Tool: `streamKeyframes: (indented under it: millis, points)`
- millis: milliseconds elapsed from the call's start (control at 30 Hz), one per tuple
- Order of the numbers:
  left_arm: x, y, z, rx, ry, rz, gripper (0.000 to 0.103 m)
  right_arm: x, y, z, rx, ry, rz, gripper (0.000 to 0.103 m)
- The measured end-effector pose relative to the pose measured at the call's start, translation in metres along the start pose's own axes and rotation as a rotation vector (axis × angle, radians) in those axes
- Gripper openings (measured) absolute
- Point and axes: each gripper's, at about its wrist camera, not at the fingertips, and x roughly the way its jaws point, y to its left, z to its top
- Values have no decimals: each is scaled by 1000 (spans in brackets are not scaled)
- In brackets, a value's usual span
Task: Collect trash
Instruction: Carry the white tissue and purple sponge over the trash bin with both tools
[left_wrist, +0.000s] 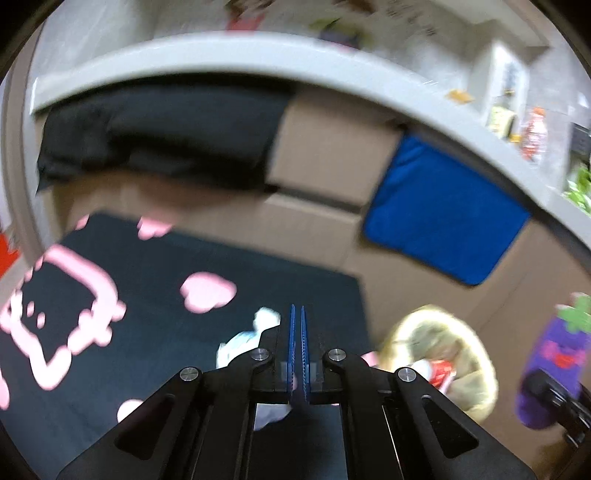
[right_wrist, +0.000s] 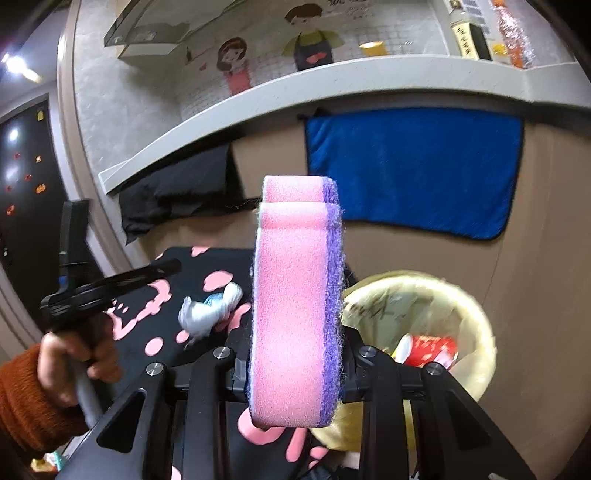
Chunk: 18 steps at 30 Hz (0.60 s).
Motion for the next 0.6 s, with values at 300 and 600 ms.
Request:
streamKeyframes:
  millis: [300,600]
  points:
    - [-14,-19,19,27,-6,-188,6,-14,-33,3,50,-30,-43,27]
    - [63,54,-23,-65,154,-17,57,7,-50,-13,89,10,-35,28]
